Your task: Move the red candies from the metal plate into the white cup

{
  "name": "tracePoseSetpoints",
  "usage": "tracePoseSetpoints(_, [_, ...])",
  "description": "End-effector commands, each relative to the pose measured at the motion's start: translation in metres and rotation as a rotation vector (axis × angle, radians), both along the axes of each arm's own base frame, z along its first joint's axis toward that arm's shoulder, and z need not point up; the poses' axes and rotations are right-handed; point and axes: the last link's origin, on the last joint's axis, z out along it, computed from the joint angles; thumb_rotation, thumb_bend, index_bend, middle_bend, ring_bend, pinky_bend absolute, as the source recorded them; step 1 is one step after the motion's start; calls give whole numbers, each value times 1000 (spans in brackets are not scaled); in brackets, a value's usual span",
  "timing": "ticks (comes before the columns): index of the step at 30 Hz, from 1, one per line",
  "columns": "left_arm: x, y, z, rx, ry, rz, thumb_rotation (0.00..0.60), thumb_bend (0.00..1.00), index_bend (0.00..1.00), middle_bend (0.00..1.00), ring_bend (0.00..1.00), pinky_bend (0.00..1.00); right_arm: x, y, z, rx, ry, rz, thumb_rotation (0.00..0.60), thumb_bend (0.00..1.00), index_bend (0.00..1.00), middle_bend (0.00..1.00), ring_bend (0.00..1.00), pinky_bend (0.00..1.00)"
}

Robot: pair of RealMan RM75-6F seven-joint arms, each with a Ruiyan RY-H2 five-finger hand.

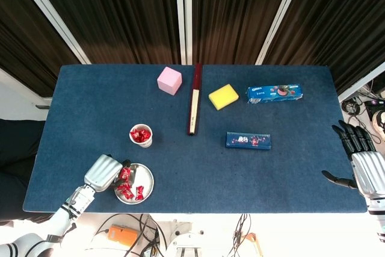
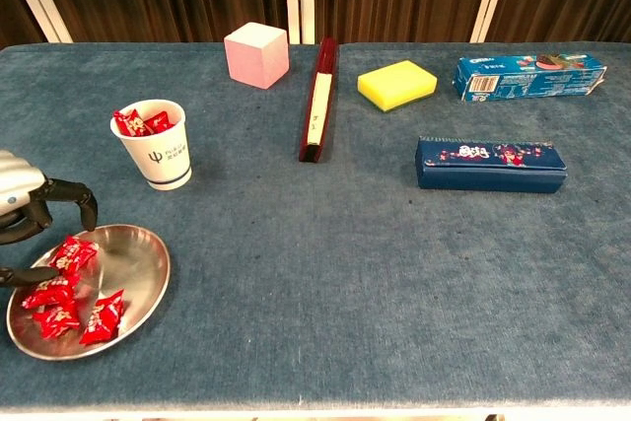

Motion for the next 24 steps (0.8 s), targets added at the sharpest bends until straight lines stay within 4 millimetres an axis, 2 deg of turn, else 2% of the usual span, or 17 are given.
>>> tracePoseSetpoints(1, [-1,0,-1,-5,1,5,600,195,410,889,812,625,1,0,-1,2,0,-1,600,206,0,26,0,76])
tracePoseSetpoints(24, [-1,-1,-14,-73,9,11,600,287,523,889,813,625,3,-1,-1,1,7,-3,600,206,0,26,0,76])
